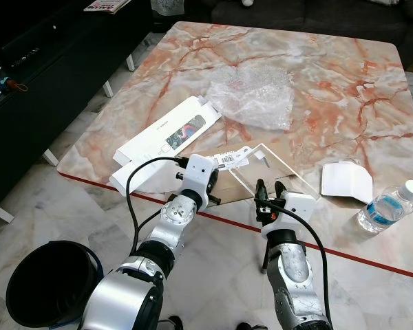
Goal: Picking trash to rubbish bin
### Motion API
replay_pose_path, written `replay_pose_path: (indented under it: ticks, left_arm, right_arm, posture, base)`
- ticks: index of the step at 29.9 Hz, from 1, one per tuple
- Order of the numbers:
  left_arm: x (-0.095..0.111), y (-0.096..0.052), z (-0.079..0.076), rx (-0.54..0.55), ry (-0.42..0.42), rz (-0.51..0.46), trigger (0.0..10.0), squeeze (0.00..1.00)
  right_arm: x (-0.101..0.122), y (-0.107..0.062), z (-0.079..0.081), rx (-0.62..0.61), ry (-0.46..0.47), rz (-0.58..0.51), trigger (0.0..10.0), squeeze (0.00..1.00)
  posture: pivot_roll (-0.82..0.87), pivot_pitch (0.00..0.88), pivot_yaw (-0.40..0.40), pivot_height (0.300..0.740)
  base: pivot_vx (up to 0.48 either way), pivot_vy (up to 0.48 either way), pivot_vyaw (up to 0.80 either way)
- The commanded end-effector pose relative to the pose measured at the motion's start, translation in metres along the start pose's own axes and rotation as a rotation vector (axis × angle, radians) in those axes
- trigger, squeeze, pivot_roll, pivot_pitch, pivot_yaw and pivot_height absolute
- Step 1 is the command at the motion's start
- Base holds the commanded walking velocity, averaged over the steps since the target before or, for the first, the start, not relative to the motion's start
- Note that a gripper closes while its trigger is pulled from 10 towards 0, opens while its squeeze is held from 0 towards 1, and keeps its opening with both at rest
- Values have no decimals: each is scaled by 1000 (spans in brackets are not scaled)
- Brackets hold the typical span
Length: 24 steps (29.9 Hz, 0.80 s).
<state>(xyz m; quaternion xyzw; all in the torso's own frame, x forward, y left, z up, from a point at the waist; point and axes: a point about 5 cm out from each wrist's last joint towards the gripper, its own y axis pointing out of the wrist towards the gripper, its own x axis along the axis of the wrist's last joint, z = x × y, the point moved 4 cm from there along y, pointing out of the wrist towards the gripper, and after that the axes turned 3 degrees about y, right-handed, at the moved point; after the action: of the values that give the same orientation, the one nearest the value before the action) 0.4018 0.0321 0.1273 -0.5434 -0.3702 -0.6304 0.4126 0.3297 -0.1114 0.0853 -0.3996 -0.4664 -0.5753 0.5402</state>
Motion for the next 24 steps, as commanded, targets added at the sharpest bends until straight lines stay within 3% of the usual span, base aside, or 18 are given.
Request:
replay_pose_path:
  ticks: [1, 9, 15, 16, 17, 18, 24]
  left_arm:
    - [6, 0, 2, 15, -18, -28, 0, 0]
    - [43, -2, 10, 46, -32, -184, 0, 0]
    - [67, -7, 21, 89, 11, -284, 78, 0]
    - [70, -8, 24, 101, 22, -302, 4000, 0]
    - [70, -8, 24, 101, 22, -302, 4000, 0]
    - [74, -10, 29, 125, 47, -323, 10000, 0]
    - [71, -18, 40, 192, 89, -315, 10000, 0]
  right_arm:
    - [-15, -10, 24, 0, 102, 47, 10000, 0]
    - [-13, -4, 24, 4, 100, 42, 10000, 0]
    - [-10, 1, 25, 13, 96, 33, 10000, 0]
    - [-9, 3, 24, 12, 95, 29, 10000, 0]
    - [-9, 3, 24, 12, 95, 29, 10000, 0]
    - [-6, 6, 22, 6, 90, 18, 10000, 0]
    - [5, 13, 17, -1, 79, -20, 10000, 0]
  posture:
    - [85, 136, 33, 740]
    - [99, 124, 35, 740]
    - [112, 109, 34, 740]
    - [117, 102, 34, 740]
    - [117, 102, 34, 740]
    - [119, 93, 33, 740]
    - [123, 80, 32, 740]
  base:
    - [0, 0, 0]
    - [0, 0, 0]
    - [0, 0, 0]
    - [0, 0, 0]
    - [0, 0, 0]
    - [0, 0, 0]
    - [0, 0, 0]
